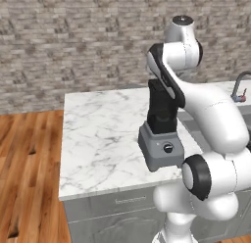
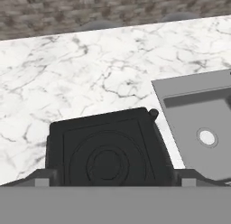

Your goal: Open the blender lid, put the kiwi in the blender, close the lid, and start the blender.

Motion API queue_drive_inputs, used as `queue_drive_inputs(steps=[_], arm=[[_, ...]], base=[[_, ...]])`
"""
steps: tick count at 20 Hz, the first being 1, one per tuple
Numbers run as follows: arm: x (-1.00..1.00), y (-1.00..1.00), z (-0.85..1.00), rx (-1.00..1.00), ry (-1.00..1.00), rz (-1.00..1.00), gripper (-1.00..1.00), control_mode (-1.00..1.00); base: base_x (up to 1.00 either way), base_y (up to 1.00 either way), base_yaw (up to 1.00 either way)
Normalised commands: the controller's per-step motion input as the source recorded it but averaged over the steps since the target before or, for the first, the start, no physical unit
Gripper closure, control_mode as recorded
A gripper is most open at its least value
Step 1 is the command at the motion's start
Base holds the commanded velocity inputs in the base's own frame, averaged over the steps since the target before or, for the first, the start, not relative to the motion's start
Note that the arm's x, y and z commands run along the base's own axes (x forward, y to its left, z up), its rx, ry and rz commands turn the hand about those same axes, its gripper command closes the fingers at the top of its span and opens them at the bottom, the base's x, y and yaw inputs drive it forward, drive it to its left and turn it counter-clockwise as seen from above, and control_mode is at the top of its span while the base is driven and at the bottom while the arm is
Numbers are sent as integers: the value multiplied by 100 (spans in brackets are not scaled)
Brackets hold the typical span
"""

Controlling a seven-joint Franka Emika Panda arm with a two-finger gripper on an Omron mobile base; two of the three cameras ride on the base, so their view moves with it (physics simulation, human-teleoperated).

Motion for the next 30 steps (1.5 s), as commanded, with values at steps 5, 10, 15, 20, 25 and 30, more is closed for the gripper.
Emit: queue_drive_inputs(steps=[5, 10, 15, 20, 25, 30], arm=[[-86, 0, 0, 3, -14, 0, -100, -100], [-97, 1, -3, 10, -8, -2, -100, -100], [-47, 25, -6, 1, -1, -9, -100, -100], [-16, 36, -37, -1, 0, -22, -100, -100], [-29, 31, -69, -4, 0, -26, -100, -100], [-19, 21, -78, -10, 10, -24, -100, -100]], base=[[0, 0, 0], [0, 0, 0], [0, 0, 0], [0, 0, 0], [0, 0, 0], [0, 0, 0]])
